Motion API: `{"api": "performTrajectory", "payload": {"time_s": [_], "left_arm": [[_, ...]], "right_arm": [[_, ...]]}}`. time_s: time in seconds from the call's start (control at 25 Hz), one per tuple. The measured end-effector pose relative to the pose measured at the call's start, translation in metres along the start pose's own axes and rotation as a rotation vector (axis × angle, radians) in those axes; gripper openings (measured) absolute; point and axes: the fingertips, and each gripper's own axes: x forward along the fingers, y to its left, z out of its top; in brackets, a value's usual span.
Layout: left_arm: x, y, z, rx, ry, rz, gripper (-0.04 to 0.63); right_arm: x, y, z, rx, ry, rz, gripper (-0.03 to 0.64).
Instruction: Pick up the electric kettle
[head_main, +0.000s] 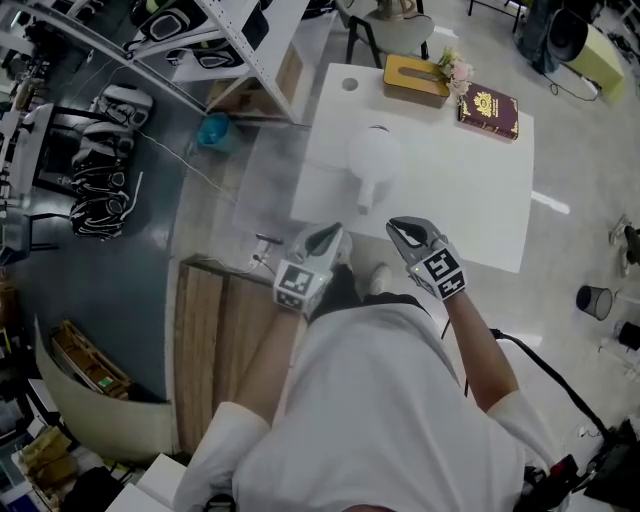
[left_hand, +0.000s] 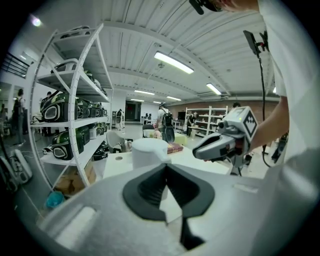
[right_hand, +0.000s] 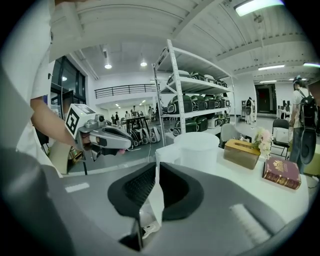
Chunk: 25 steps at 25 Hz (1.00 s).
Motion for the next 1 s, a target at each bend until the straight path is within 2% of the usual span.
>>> {"api": "performTrajectory", "payload": {"time_s": [0.56,1.0], "left_arm": [[0.022,0.045,-0.001,0.014,0.012,-0.042,0.002],[0.039,0.064,-0.001,0.005,0.012,-0.043,0.002]], "right_arm": [[0.043,-0.015,-0.002,-0.001,0.087,0.024,0.071],[0.078,-0.019,-0.013,-0.011,0.146,0.096,0.151]]}}
